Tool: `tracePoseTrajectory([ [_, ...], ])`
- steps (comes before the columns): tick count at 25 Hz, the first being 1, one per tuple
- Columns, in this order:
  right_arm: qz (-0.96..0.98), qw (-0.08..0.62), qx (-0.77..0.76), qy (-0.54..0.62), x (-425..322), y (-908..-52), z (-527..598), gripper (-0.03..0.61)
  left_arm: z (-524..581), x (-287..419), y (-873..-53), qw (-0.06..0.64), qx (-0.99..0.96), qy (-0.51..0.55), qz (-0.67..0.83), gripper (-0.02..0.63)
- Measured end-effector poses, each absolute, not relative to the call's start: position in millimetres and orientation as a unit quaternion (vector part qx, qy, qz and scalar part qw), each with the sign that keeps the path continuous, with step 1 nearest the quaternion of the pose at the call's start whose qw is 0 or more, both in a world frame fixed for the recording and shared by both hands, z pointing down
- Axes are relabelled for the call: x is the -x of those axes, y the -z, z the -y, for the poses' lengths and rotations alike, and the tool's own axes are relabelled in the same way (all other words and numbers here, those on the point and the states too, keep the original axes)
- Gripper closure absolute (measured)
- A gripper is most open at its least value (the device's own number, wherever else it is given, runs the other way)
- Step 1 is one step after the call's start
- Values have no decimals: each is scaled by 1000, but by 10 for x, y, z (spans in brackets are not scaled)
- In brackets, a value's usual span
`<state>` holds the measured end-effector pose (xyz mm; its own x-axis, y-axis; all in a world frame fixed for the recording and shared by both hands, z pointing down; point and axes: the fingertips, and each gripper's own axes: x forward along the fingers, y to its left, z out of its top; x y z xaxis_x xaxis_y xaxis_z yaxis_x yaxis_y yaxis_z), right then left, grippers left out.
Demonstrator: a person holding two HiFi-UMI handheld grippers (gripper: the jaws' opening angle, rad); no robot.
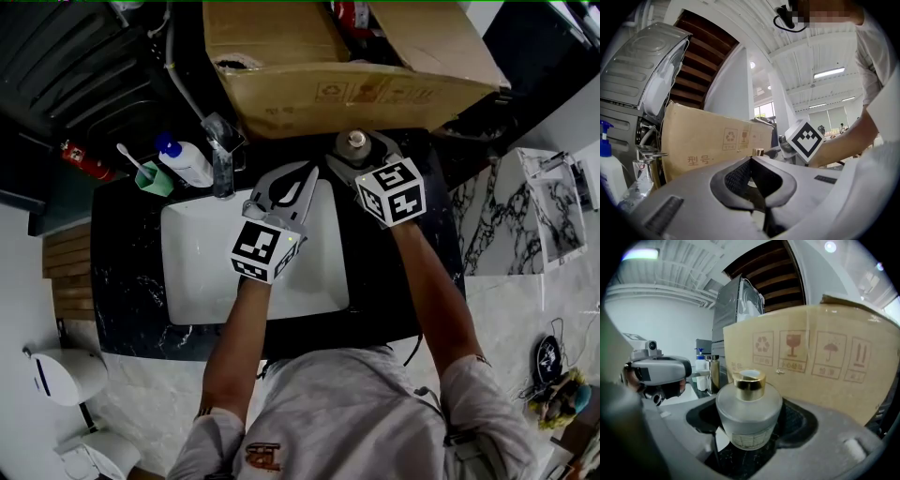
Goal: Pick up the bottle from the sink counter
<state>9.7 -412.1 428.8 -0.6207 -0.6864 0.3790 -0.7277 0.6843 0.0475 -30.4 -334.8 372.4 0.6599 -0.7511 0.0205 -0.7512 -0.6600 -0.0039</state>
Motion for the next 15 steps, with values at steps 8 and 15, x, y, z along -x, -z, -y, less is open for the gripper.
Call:
tracePoseTrajectory([
  [8, 906, 161, -389, -38, -200, -3895, 3789, 245, 3177, 323, -3667, -2, -910, -11, 415, 614],
  [15, 918, 137, -371, -20, -197, -3611, 3357, 246, 2985, 344, -3542, -11, -909, 2, 417, 614],
])
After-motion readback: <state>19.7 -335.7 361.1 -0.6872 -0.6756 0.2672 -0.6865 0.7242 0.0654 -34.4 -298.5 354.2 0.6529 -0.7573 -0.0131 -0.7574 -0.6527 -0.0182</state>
